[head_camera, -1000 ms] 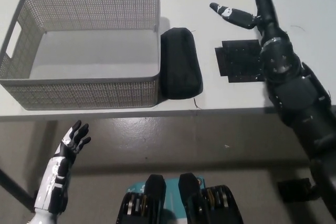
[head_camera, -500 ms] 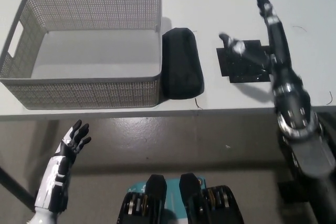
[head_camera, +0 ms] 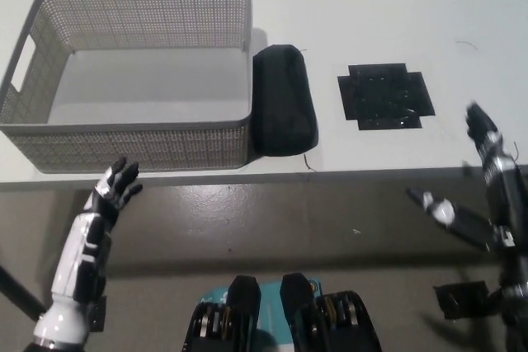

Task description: Use the right hand to push the pencil case on the right hand side to the container on the left side

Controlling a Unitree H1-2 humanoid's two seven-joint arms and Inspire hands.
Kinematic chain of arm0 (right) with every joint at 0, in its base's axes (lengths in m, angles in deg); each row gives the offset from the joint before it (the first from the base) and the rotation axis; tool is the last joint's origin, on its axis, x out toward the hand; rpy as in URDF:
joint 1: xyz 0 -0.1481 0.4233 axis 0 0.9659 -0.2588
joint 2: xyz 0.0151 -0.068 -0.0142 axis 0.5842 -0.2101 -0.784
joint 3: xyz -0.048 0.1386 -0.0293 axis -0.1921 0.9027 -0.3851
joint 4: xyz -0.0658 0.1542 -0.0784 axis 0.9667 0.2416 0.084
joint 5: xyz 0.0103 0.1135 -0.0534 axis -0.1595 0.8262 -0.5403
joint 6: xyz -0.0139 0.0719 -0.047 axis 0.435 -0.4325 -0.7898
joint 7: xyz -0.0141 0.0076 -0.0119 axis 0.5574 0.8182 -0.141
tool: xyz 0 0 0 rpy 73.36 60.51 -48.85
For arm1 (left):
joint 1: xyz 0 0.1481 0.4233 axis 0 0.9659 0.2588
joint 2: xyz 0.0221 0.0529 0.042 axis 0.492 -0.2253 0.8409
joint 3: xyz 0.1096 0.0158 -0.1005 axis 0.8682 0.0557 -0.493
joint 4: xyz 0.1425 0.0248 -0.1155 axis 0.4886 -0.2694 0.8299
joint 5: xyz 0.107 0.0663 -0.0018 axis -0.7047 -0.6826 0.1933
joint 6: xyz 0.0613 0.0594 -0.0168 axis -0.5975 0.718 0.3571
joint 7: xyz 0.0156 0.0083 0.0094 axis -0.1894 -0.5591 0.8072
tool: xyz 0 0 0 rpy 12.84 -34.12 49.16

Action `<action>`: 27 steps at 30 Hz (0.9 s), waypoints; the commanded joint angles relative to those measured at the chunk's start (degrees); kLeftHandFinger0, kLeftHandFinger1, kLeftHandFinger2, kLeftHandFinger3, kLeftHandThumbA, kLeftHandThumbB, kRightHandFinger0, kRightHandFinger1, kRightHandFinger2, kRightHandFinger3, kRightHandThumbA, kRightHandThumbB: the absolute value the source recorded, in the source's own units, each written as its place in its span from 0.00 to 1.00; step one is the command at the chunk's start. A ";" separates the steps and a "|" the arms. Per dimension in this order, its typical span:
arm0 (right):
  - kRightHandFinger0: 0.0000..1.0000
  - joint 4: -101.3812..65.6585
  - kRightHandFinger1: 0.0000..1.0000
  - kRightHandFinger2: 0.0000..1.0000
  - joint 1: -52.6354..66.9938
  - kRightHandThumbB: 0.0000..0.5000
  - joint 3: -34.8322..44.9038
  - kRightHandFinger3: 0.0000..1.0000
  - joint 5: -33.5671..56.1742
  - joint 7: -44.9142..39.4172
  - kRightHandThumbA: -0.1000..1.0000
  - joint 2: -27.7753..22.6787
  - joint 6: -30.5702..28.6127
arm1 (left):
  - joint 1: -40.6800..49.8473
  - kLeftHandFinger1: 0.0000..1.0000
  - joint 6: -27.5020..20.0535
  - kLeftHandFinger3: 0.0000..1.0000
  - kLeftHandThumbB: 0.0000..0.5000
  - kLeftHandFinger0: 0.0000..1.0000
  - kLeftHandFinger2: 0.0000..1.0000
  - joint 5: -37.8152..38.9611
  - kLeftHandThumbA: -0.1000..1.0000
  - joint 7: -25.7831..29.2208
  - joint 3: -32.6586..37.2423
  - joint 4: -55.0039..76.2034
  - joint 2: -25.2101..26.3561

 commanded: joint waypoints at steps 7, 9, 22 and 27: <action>1.00 -1.95 1.00 1.00 2.79 0.53 0.58 1.00 8.13 -7.33 1.00 1.86 -2.84 | -2.10 1.00 0.66 1.00 0.32 1.00 1.00 1.75 1.00 -0.73 -0.64 1.56 1.47; 1.00 -1.78 1.00 1.00 2.97 0.51 0.74 1.00 8.43 -7.94 1.00 2.14 -2.90 | -2.26 1.00 0.76 1.00 0.33 1.00 1.00 1.84 1.00 -0.76 -0.58 1.41 1.37; 1.00 1.42 1.00 1.00 2.85 0.49 0.53 1.00 9.78 -11.68 1.00 3.95 -0.96 | -1.03 1.00 1.17 1.00 0.40 1.00 1.00 0.96 1.00 -0.08 -1.43 -1.90 1.53; 1.00 2.92 1.00 1.00 2.76 0.50 1.07 1.00 9.39 -12.20 1.00 4.20 -1.28 | -0.07 1.00 0.40 1.00 0.43 1.00 1.00 1.18 1.00 -0.15 -1.77 -3.37 1.37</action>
